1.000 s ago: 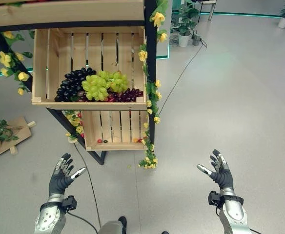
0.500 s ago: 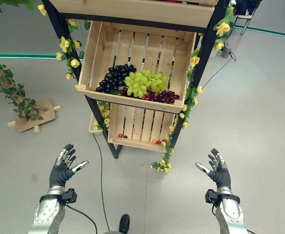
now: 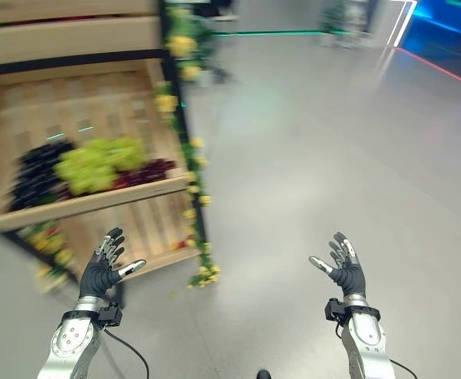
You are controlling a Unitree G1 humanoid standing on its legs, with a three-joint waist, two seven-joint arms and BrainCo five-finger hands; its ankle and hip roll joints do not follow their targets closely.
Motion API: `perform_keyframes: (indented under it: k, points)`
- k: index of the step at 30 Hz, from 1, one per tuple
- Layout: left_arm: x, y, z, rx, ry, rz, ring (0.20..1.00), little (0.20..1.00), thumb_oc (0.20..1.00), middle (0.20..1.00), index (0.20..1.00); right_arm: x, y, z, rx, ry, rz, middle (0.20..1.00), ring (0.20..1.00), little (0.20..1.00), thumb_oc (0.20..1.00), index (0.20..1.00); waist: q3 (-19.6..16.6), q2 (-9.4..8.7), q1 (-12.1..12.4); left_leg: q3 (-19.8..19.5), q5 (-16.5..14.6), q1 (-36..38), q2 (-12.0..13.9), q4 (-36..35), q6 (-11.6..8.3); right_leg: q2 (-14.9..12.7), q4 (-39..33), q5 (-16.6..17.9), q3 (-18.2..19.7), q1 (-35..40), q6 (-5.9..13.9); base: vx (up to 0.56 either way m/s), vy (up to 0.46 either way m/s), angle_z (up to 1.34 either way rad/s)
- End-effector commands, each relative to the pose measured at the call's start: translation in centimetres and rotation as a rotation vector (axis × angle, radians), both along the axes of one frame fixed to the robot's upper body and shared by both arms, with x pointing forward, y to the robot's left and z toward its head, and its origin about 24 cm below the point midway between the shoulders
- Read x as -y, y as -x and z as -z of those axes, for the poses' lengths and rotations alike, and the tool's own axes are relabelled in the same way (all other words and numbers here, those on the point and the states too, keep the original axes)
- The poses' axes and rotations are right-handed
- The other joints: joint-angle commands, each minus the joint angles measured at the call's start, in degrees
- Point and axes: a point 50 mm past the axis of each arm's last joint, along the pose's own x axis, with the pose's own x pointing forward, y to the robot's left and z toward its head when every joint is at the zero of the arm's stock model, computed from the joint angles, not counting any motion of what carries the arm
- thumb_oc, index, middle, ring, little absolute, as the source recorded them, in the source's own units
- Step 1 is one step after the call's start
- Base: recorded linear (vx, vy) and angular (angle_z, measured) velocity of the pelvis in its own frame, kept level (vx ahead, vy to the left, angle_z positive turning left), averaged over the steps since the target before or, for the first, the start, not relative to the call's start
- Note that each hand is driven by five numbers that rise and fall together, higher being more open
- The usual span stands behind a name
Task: Pick up the fruits from the basket on one side to the basket on the other side
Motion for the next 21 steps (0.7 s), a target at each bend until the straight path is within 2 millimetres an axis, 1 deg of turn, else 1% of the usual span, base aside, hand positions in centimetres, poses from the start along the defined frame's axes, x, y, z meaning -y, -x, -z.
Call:
perform_keyframes:
  k: [1, 2, 3, 4, 5, 6, 7, 8, 9, 10, 11, 12, 13, 14, 15, 16, 17, 18, 19, 20, 21]
  points:
    - [0.9, -0.5, -2.0, 0.125, 0.008, 0.042, 1.000, 1.000, 1.000, 1.000, 1.000, 1.8, -0.8, -4.4, 0.197, 0.076, 0.021, 1.000, 1.000, 1.000, 1.000, 1.000, 1.3, 1.27, -0.2, 6.2, -8.6, 0.7, 3.9, 13.4, 1.76, -2.7, -3.0, 0.8, -10.1, -0.3, 4.07, -0.03, -0.127, -2.64]
    - [0.9, -0.5, -2.0, 0.126, 0.010, 0.042, 1.000, 1.000, 1.000, 1.000, 1.000, 1.8, -0.8, -4.5, 0.198, 0.078, 0.021, 1.000, 1.000, 1.000, 1.000, 1.000, 1.5, 0.85, -0.1, 7.4, -7.5, 0.6, 3.9, 13.4, 2.07, -2.8, -2.8, 1.7, -10.2, -0.7, 3.60, 0.02, -0.254, -2.71]
    - [0.7, -0.7, -2.2, 0.128, -0.005, 0.046, 1.000, 1.000, 1.000, 1.000, 1.000, 1.9, -0.9, -4.9, 0.226, 0.069, 0.048, 1.000, 1.000, 1.000, 1.000, 1.000, 0.4, 2.55, 1.0, 10.3, -7.5, 3.7, 5.4, 11.2, 1.09, -7.3, 1.5, -0.3, -26.9, -1.3, 2.51, -0.02, -0.241, -2.29]
    - [0.7, -0.7, -2.2, 0.128, -0.005, 0.047, 1.000, 1.000, 1.000, 1.000, 1.000, 1.9, -0.9, -4.9, 0.226, 0.068, 0.049, 1.000, 1.000, 1.000, 1.000, 1.000, 0.4, 2.52, 0.9, 10.2, -7.4, 3.8, 5.4, 11.1, 0.93, -7.3, 1.9, -0.7, -27.0, -1.4, 2.43, 0.08, -0.293, -1.62]
    - [0.8, -0.8, -2.1, 0.120, -0.013, 0.053, 1.000, 1.000, 1.000, 1.000, 1.000, 1.7, -1.0, -5.0, 0.233, 0.064, 0.042, 1.000, 1.000, 1.000, 1.000, 1.000, -0.2, 2.39, 0.4, 10.7, -7.5, 4.4, 5.7, 11.6, 0.90, -7.6, 2.2, -1.2, -28.5, -1.1, 2.10, 0.10, -0.227, -1.40]
    - [0.9, -0.8, -2.0, 0.117, -0.018, 0.062, 1.000, 1.000, 1.000, 1.000, 1.000, 1.9, -0.9, -5.0, 0.230, 0.070, 0.046, 1.000, 1.000, 1.000, 1.000, 1.000, -0.6, 2.20, -1.0, 11.4, -7.1, 5.3, 6.5, 12.8, 0.54, -6.4, 3.0, -2.1, -27.0, -1.3, 1.42, 0.17, -0.361, -1.39]
    - [0.9, -0.8, -1.9, 0.109, -0.016, 0.066, 1.000, 1.000, 1.000, 1.000, 1.000, 2.2, -0.7, -4.9, 0.228, 0.069, 0.056, 1.000, 1.000, 1.000, 1.000, 1.000, -1.2, 2.31, -2.1, 11.0, -3.9, 5.2, 7.8, 16.8, -0.50, -4.2, 2.6, -3.4, -24.4, -0.9, 0.77, 0.25, -0.475, -1.14]
    - [0.9, -0.8, -1.5, 0.091, -0.007, 0.063, 1.000, 1.000, 1.000, 1.000, 1.000, 2.5, -0.3, -4.7, 0.222, 0.060, 0.072, 1.000, 1.000, 1.000, 1.000, 1.000, -1.7, 2.50, -2.5, 9.9, 1.3, 4.1, 10.7, 22.9, -2.22, -0.9, 1.7, -4.8, -21.9, 0.4, -0.76, 0.29, -0.548, -0.29]
    - [0.9, -0.8, -1.2, 0.080, 0.006, 0.052, 1.000, 1.000, 1.000, 1.000, 1.000, 2.5, -0.1, -4.6, 0.229, 0.038, 0.083, 1.000, 1.000, 1.000, 1.000, 1.000, -1.8, 2.12, -2.3, 7.3, 5.4, 2.1, 13.4, 28.8, -3.44, 1.8, 0.7, -5.4, -19.6, 2.1, -2.42, 0.25, -0.514, -0.45]
    - [1.1, -0.9, -1.1, 0.079, 0.009, 0.056, 1.000, 1.000, 1.000, 1.000, 1.000, 2.7, 0.0, -4.8, 0.238, 0.029, 0.087, 1.000, 1.000, 1.000, 1.000, 1.000, -1.2, 1.67, -1.6, 4.3, 6.5, -0.6, 14.8, 33.3, -3.74, 3.5, -0.3, -5.3, -17.9, 3.8, -3.83, 0.17, -0.397, -0.96]
    - [1.3, -0.9, -1.0, 0.076, 0.007, 0.061, 1.000, 1.000, 1.000, 1.000, 1.000, 2.9, 0.1, -5.0, 0.249, 0.035, 0.097, 1.000, 1.000, 1.000, 1.000, 1.000, -0.5, 1.16, -0.9, -0.1, 6.7, -2.5, 13.6, 36.7, -3.28, 4.7, -1.1, -5.1, -15.7, 5.1, -4.87, 0.02, -0.243, -1.41]
    - [1.5, -0.8, -1.0, 0.074, 0.010, 0.058, 1.000, 1.000, 1.000, 1.000, 1.000, 3.0, 0.1, -5.3, 0.255, 0.039, 0.102, 1.000, 1.000, 1.000, 1.000, 1.000, -0.1, 0.04, -0.3, -2.4, 6.5, -4.3, 11.0, 37.3, -1.19, 4.8, -1.7, -4.0, -13.7, 5.5, -5.73, 0.02, -0.117, -1.58]
    - [1.7, -0.6, -0.7, 0.066, 0.015, 0.058, 1.000, 1.000, 1.000, 1.000, 1.000, 3.0, 0.1, -5.2, 0.255, 0.029, 0.112, 1.000, 1.000, 1.000, 1.000, 1.000, -0.1, -0.82, 1.1, -7.6, 3.7, -7.4, 4.6, 35.2, 0.33, 4.9, -2.2, -3.5, -10.1, 6.1, -5.40, 0.05, -0.072, -1.67]
    - [2.1, -0.6, -0.6, 0.064, 0.033, 0.063, 1.000, 1.000, 1.000, 1.000, 1.000, 2.9, 0.0, -5.0, 0.247, 0.026, 0.106, 1.000, 1.000, 1.000, 1.000, 1.000, 0.4, -1.16, 1.9, -10.0, 2.0, -10.1, 2.0, 34.4, 0.87, 5.2, -2.6, -3.2, -8.1, 7.6, -4.91, 0.13, -0.065, -1.66]
    - [2.2, -0.7, -0.6, 0.064, 0.032, 0.065, 1.000, 1.000, 1.000, 1.000, 1.000, 2.8, 0.0, -4.8, 0.242, 0.027, 0.106, 1.000, 1.000, 1.000, 1.000, 1.000, 0.5, -1.72, 2.3, -11.6, 1.2, -11.9, 0.6, 32.1, 1.38, 5.6, -3.1, -2.8, -6.1, 8.3, -4.50, 0.17, -0.066, -1.74]
    - [2.2, -0.8, -0.6, 0.066, 0.023, 0.069, 1.000, 1.000, 1.000, 1.000, 1.000, 2.8, -0.1, -4.8, 0.240, 0.030, 0.105, 1.000, 1.000, 1.000, 1.000, 1.000, 0.6, -1.68, 2.5, -13.5, 0.0, -12.8, 0.6, 28.0, 1.68, 5.9, -3.1, -2.9, -4.4, 8.9, -3.81, 0.20, 0.011, -1.56]
    - [2.4, -1.0, -0.8, 0.076, 0.025, 0.073, 1.000, 1.000, 1.000, 1.000, 1.000, 2.5, -0.2, -4.8, 0.237, 0.037, 0.095, 1.000, 1.000, 1.000, 1.000, 1.000, 0.6, -1.48, 2.7, -14.7, -0.4, -13.1, 0.0, 22.4, 1.81, 6.0, -3.1, -3.0, -3.1, 9.5, -3.15, 0.22, 0.061, -1.32]
    - [2.5, -1.1, -0.8, 0.078, 0.026, 0.075, 1.000, 1.000, 1.000, 1.000, 1.000, 2.2, -0.4, -4.7, 0.230, 0.048, 0.079, 1.000, 1.000, 1.000, 1.000, 1.000, 0.9, -1.37, 3.7, -17.3, 0.1, -13.7, -1.8, 18.7, 1.72, 6.5, -3.2, -3.0, -1.3, 10.4, -2.65, 0.25, 0.074, -1.44]
    - [2.6, -1.0, -0.8, 0.080, 0.023, 0.076, 1.000, 1.000, 1.000, 1.000, 1.000, 1.8, -0.7, -4.4, 0.219, 0.057, 0.066, 1.000, 1.000, 1.000, 1.000, 1.000, 1.2, -0.81, 5.8, -24.3, 4.1, -14.0, -5.3, 11.0, 1.07, 8.4, -3.6, -2.8, 2.6, 11.6, -2.18, 0.23, 0.033, -2.32]
    - [2.6, -0.9, -0.8, 0.078, 0.022, 0.076, 1.000, 1.000, 1.000, 1.000, 1.000, 1.4, -0.9, -4.1, 0.202, 0.059, 0.050, 1.000, 1.000, 1.000, 1.000, 1.000, 1.4, -0.42, 7.2, -29.4, 6.8, -14.3, -6.1, 6.7, 0.48, 9.7, -3.3, -3.0, 5.5, 12.2, -2.32, 0.23, 0.002, -2.45]
    - [2.6, -0.9, -0.9, 0.082, 0.019, 0.081, 1.000, 1.000, 1.000, 1.000, 1.000, 1.3, -1.0, -4.1, 0.199, 0.073, 0.045, 1.000, 1.000, 1.000, 1.000, 1.000, 1.7, -0.43, 7.8, -33.6, 7.8, -15.4, -6.7, 4.5, -0.08, 10.9, -3.0, -3.5, 8.6, 13.0, -2.33, 0.21, -0.043, -2.21]
